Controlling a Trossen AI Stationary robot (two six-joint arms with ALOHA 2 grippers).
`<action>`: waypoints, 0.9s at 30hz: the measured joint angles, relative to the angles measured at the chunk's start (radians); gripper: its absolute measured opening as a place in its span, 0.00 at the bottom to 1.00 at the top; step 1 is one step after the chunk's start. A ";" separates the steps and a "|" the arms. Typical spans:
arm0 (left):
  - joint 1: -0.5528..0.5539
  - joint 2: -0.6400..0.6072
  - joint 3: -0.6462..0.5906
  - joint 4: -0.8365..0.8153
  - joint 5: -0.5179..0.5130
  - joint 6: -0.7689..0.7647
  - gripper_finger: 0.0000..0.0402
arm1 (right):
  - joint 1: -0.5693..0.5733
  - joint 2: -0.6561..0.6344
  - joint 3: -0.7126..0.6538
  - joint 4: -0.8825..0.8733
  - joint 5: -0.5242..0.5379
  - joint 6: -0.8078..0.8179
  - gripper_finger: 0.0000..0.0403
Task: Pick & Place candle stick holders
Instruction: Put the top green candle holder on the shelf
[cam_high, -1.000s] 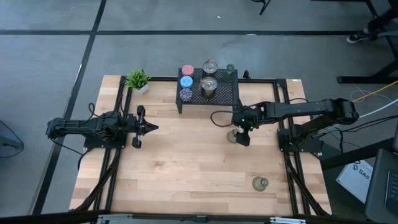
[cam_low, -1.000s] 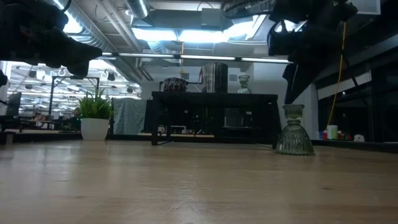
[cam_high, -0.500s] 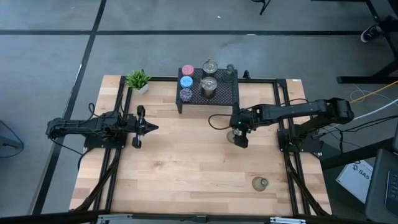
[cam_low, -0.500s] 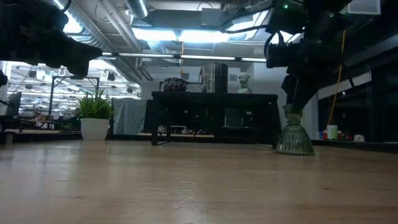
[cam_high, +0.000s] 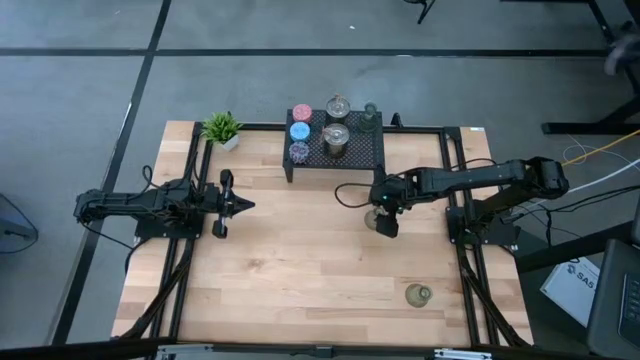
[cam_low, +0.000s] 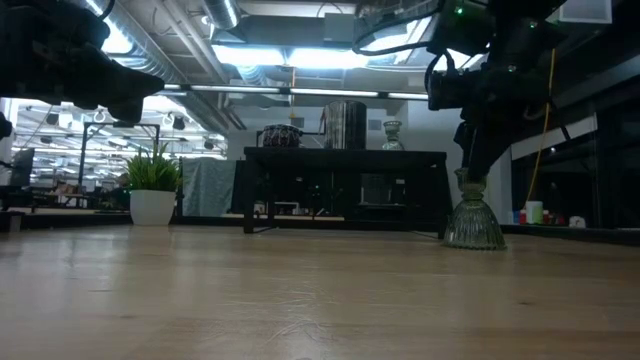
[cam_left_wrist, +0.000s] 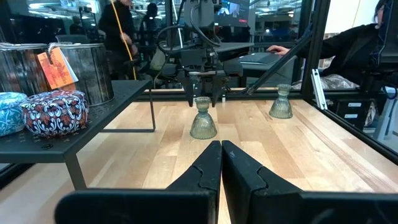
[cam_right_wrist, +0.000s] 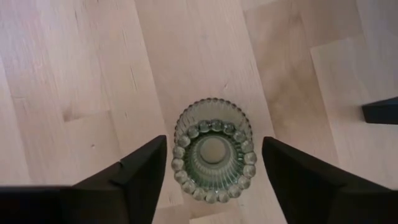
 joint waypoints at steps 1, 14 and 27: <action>0.000 0.000 0.000 0.000 0.000 0.000 0.02 | 0.000 0.000 0.000 0.000 0.000 0.000 0.65; 0.000 0.000 0.000 0.000 0.000 0.000 0.02 | 0.000 -0.007 0.001 0.012 0.001 0.000 0.44; 0.000 0.000 0.000 0.000 0.000 0.000 0.02 | 0.000 -0.037 0.110 -0.096 0.000 0.000 0.44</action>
